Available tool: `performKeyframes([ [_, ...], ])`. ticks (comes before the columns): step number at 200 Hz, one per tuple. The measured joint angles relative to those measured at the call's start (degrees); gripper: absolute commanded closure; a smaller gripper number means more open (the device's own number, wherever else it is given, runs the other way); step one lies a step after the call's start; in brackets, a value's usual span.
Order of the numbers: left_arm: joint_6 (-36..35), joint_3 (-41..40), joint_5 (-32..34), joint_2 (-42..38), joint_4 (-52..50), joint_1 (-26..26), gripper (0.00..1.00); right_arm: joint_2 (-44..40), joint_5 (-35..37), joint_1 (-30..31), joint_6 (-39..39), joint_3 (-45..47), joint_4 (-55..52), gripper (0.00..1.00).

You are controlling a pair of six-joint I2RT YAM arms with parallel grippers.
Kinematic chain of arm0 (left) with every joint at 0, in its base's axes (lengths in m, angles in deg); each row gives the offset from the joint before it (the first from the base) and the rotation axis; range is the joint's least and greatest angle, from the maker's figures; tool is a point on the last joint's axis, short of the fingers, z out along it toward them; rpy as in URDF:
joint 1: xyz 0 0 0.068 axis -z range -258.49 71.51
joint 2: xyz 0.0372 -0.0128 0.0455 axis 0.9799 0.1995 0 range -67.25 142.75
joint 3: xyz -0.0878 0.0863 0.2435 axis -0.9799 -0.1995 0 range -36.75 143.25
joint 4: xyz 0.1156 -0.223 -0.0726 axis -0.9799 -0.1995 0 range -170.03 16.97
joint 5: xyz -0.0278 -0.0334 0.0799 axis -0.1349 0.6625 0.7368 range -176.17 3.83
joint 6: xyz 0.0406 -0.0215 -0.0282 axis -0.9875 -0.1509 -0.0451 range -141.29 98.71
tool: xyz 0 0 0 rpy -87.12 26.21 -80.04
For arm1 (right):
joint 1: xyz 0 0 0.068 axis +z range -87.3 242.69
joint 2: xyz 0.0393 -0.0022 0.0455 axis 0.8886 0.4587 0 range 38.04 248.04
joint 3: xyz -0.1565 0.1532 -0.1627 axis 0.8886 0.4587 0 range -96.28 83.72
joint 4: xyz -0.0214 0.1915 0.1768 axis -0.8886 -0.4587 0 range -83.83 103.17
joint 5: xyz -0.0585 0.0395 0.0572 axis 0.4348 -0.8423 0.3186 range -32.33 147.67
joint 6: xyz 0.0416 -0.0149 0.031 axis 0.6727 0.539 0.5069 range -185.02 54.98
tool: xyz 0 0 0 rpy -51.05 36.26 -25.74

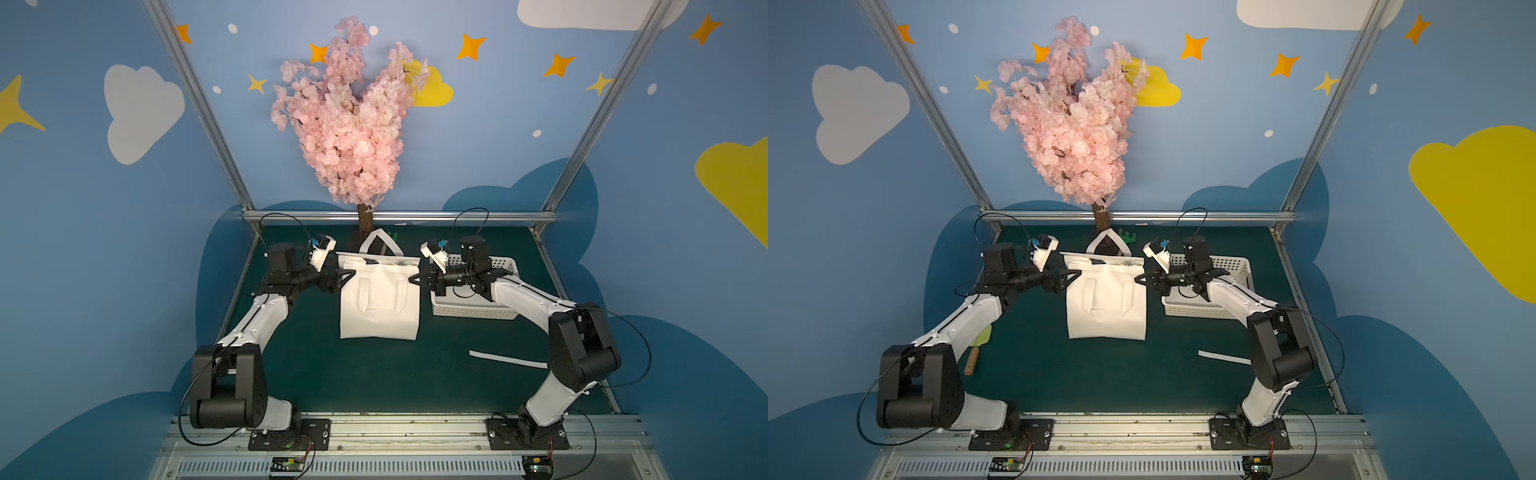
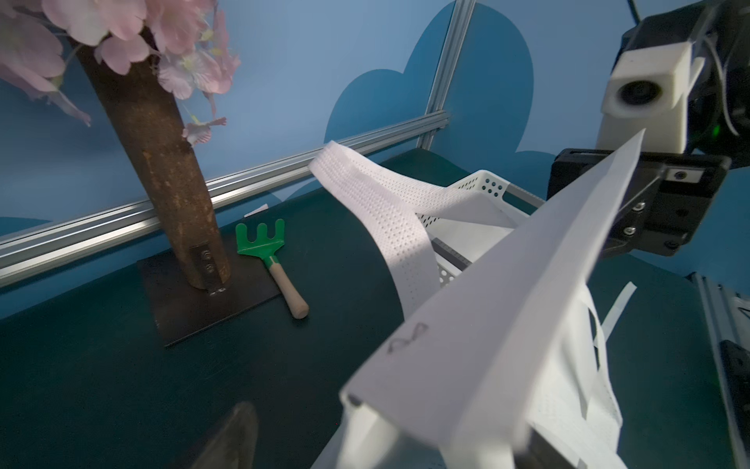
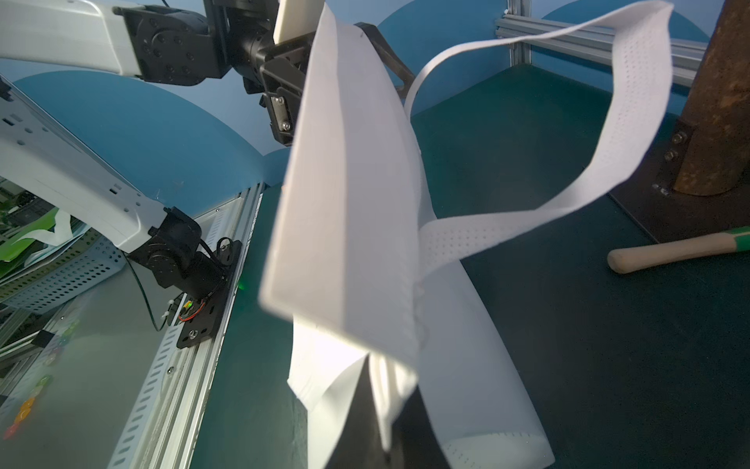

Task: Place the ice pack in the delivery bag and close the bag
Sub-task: Close the delivery bag at the center of the board.

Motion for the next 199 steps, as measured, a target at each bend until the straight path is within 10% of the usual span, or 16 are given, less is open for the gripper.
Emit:
performKeyframes([
  [109,-0.46,-3.08,-7.76,-2.43,-8.48,2.16,0.24,-0.24,0.07,-0.72,0.44,-0.02,-1.18,1.0],
  [138,0.68,-6.16,-6.8,-4.39,-8.13,3.23,0.41,-0.24,0.11,-1.18,1.64,0.0,-0.48,1.0],
  [154,1.11,-6.19,-6.27,-4.37,-8.09,3.54,0.74,-0.22,0.15,-1.53,2.27,0.07,-0.17,1.0],
  [199,2.75,-5.73,-6.8,-2.86,-8.2,3.87,0.94,-0.17,0.11,-2.01,4.07,0.5,1.77,0.98],
])
